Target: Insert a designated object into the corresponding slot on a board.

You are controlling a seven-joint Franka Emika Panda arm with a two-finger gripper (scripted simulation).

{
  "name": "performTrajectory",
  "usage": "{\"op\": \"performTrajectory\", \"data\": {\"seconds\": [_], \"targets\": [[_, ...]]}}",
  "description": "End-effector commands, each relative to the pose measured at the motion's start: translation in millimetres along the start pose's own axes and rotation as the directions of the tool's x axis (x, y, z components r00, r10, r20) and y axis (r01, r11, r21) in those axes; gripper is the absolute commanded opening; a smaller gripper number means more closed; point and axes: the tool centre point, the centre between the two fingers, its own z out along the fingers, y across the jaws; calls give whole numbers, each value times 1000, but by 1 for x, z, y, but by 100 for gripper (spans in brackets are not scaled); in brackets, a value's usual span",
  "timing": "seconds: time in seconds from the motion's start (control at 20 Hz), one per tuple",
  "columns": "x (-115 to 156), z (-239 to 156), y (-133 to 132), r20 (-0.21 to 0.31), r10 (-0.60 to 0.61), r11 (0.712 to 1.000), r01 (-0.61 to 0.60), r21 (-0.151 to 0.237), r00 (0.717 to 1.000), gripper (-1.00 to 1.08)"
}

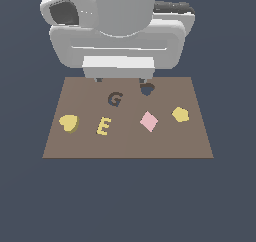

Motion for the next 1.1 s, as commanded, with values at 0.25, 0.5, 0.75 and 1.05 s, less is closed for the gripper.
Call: {"op": "performTrajectory", "data": {"seconds": [0.25, 0.5, 0.75, 1.05], "targets": [[-1, 1, 1, 0, -14, 1000, 14, 0, 1000, 100], [-4, 5, 6, 0, -54, 999, 54, 2, 999, 100], [-8, 12, 14, 0, -122, 993, 122, 4, 993, 100], [-13, 24, 28, 0, -236, 972, 236, 8, 972, 100]]}}
